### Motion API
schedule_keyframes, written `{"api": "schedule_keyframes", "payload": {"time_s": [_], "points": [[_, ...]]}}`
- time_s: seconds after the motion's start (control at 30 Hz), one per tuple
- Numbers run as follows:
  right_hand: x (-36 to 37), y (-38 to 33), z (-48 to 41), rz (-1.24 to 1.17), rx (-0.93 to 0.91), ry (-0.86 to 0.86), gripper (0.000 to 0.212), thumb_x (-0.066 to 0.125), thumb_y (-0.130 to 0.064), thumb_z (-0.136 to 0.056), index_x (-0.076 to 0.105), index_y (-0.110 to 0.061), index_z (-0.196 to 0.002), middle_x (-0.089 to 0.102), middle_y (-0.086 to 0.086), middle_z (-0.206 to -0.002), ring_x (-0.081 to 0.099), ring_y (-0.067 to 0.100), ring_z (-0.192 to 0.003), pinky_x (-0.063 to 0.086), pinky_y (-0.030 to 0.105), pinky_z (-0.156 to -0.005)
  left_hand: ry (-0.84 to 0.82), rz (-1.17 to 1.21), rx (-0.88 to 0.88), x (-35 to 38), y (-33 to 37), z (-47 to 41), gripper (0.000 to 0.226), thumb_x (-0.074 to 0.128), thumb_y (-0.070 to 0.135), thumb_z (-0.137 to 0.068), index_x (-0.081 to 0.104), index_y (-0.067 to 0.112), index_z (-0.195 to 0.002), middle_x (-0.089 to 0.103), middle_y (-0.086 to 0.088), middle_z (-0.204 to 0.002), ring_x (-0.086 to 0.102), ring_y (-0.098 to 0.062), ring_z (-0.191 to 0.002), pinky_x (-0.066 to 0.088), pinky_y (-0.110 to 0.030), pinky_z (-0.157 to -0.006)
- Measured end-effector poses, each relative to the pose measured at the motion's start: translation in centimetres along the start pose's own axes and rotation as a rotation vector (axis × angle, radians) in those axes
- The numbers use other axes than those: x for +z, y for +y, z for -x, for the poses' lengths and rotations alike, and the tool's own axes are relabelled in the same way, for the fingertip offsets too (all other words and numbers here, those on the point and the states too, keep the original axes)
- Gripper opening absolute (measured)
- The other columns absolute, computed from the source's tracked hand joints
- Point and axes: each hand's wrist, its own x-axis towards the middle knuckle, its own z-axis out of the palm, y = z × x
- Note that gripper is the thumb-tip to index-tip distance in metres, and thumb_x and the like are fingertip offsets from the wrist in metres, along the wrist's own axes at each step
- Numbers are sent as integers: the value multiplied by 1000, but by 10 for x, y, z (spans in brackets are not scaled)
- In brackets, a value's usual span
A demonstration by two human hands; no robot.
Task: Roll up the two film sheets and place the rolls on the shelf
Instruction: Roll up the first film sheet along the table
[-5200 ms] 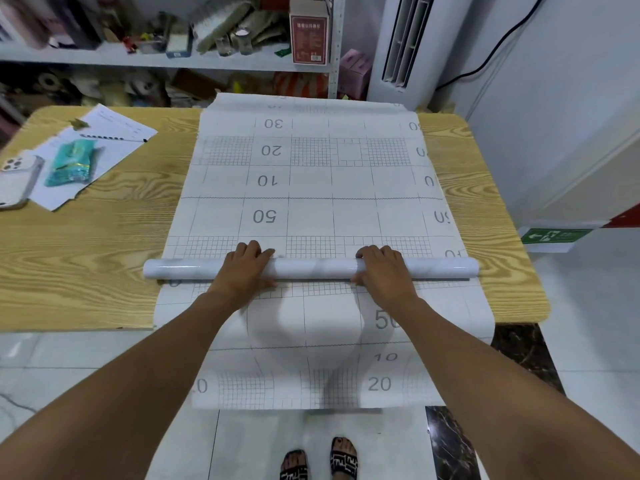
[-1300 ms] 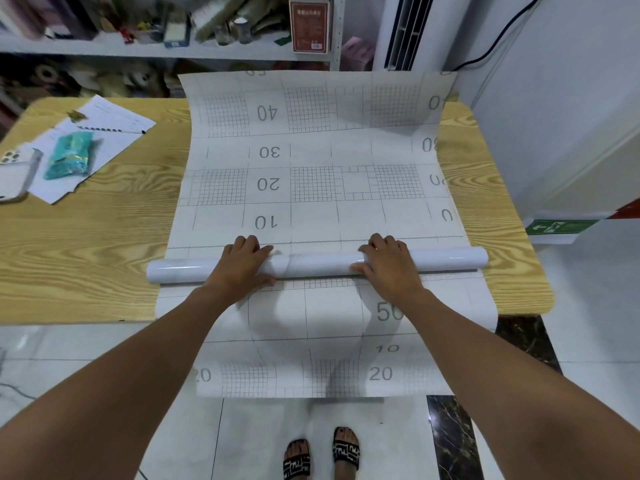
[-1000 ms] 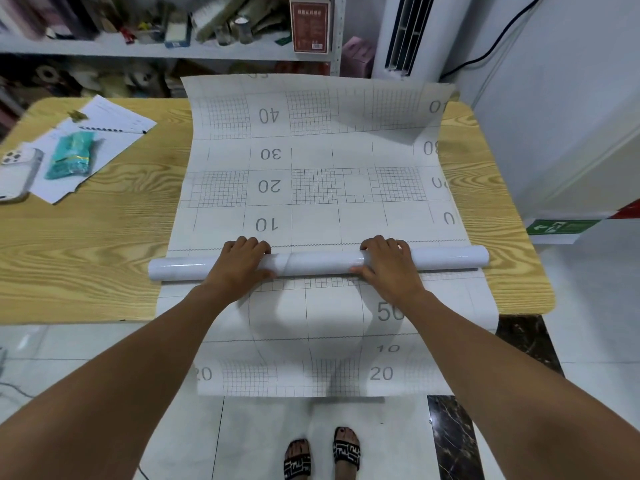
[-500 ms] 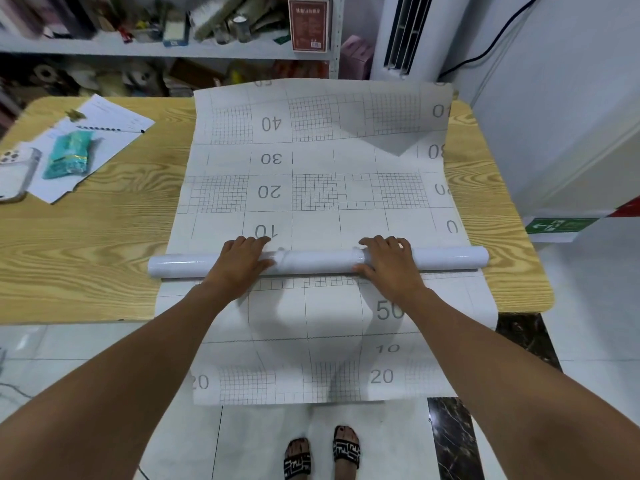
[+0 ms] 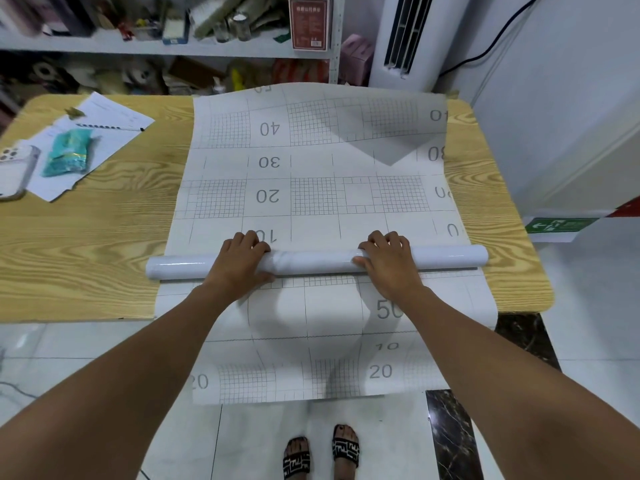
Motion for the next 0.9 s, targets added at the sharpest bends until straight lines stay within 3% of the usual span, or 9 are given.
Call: {"api": "schedule_keyframes", "payload": {"time_s": [0.23,0.53,0.67,0.9], "points": [[-3,-2,2,-33,-26,-19,49,43,-44,-94,41,-18,-136,47,5,-132,46,30,-111,23,39,-102,-13,74,-14,-3,-1,-1,58,64,38,-81,43,13,-129,54,-7,-121,48,-27,-112,29,-38,-99],[1,1,2,-69,0,-40,58,65,-50,-78,50,-14,-120,48,6,-124,51,27,-106,20,37,-103,-59,61,-43,-2,0,0,33,50,37,-91,50,15,-115,57,-3,-110,49,-22,-104,26,-35,-99],[1,0,3,-85,2,-26,52,62,-46,-82,51,-13,-120,46,5,-126,49,27,-107,22,37,-102,-21,34,-14,-2,0,0,38,51,35,-90,53,10,-119,50,-9,-119,43,-27,-108,29,-37,-95],[-4,0,4,-54,-17,-56,42,48,-43,-92,50,-17,-125,48,3,-123,42,24,-107,32,35,-90,-49,54,-32,-5,3,3,36,39,30,-96,48,9,-124,50,-11,-118,41,-28,-106,31,-36,-90]]}}
